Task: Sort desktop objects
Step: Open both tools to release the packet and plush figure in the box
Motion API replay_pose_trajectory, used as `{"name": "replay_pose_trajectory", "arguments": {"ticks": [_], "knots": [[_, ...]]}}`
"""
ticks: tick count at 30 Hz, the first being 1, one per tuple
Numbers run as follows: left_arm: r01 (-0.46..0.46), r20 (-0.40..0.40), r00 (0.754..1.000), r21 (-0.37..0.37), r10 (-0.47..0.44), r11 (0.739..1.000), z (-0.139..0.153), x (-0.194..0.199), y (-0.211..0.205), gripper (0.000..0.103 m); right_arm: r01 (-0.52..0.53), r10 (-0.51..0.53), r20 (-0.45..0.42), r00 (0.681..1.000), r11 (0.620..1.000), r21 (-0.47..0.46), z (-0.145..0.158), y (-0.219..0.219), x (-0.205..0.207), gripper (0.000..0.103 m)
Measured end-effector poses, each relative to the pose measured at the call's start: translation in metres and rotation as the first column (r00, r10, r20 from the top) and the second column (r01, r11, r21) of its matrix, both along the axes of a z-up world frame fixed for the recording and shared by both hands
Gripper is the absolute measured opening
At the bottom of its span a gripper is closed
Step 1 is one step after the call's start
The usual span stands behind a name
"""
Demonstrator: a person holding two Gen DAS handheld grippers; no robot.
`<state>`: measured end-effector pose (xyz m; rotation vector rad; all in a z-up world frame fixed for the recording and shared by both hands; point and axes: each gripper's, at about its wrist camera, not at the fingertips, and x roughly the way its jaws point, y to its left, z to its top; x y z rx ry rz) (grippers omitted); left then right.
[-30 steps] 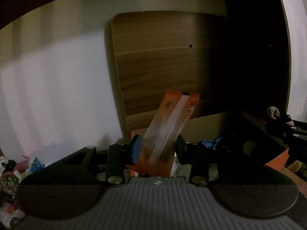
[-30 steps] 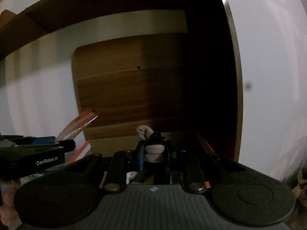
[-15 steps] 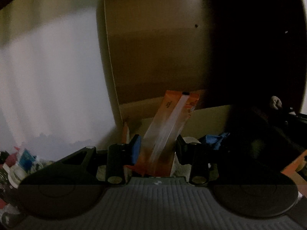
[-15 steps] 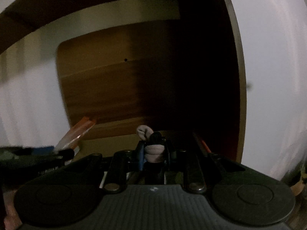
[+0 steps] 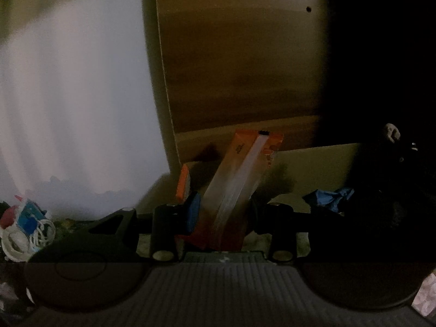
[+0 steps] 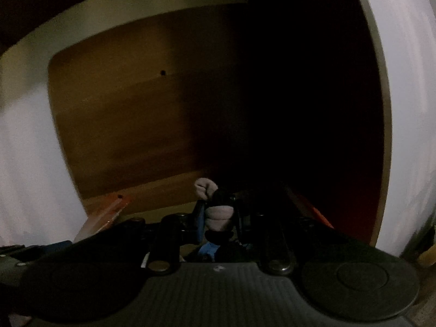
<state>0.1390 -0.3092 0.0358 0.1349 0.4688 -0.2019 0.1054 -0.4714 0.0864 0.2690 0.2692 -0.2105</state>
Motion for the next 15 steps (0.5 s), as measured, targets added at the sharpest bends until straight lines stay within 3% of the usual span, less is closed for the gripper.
{"name": "replay_pose_trajectory", "arguments": {"ticks": [15], "knots": [[-0.002, -0.003, 1.000, -0.005, 0.002, 1.000, -0.005, 0.001, 0.001, 0.038, -0.045, 0.045, -0.018, 0.999, 0.999, -0.020, -0.020, -0.007, 0.002, 0.020]]}}
